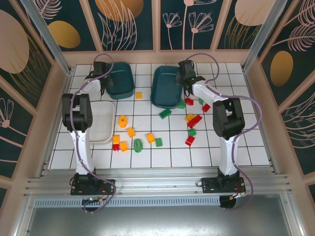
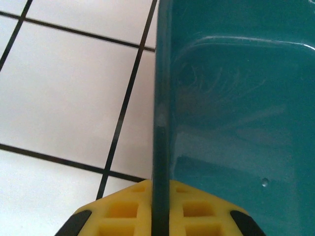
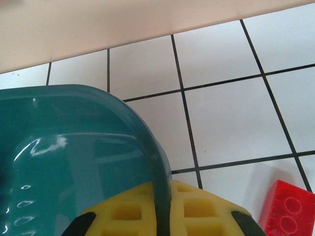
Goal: Sort the legos into containers by color
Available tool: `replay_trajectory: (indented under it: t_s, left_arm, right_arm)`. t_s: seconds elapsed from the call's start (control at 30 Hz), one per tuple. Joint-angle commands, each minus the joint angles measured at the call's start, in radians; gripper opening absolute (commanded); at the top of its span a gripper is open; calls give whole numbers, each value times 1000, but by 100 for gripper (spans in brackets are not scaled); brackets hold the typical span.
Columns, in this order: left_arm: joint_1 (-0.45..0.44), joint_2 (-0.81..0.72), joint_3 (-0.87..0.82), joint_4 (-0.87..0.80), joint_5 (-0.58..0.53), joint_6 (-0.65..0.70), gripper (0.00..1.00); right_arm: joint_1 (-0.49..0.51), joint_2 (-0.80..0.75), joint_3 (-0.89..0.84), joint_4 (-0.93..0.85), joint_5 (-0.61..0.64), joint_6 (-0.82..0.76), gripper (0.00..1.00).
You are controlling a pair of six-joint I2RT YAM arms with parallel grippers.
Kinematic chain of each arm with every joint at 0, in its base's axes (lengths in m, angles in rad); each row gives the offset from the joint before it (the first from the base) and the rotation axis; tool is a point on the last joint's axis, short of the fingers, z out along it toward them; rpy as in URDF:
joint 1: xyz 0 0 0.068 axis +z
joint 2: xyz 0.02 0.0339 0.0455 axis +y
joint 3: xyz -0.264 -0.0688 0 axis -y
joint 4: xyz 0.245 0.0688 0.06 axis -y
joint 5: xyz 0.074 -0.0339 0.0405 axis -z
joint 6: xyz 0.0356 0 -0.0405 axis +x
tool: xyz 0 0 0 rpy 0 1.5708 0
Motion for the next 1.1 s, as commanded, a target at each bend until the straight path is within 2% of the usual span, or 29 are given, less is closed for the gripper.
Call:
replay_trajectory:
  t_s: [0.0, 0.17, 0.37, 0.53, 0.67, 0.9, 1.07]
  left_arm:
    - [8, 41, 69, 8, 16, -8, 0]
    - [-3, 98, 151, 18, 39, -64, 0]
    - [-83, 191, 266, -46, 37, -32, 0]
    - [-137, 133, 129, 13, 27, -11, 0]
    - [-156, 49, -20, 66, 16, -12, 0]
    - [-166, -74, -222, 123, 39, -14, 0]
    - [-174, -92, -243, 119, 60, -22, 0]
  right_arm:
    - [-8, -62, -13, 45, 5, -4, 0]
    - [-9, -78, -44, 57, 12, 2, 0]
    - [-17, -101, -79, 63, 27, -1, 0]
    - [-48, -120, -90, 83, 24, 0, 0]
    - [-87, -90, -27, 96, 11, 0, 0]
    - [-124, 149, 239, 72, -44, -70, 0]
    - [-117, 328, 435, 19, -90, -133, 0]
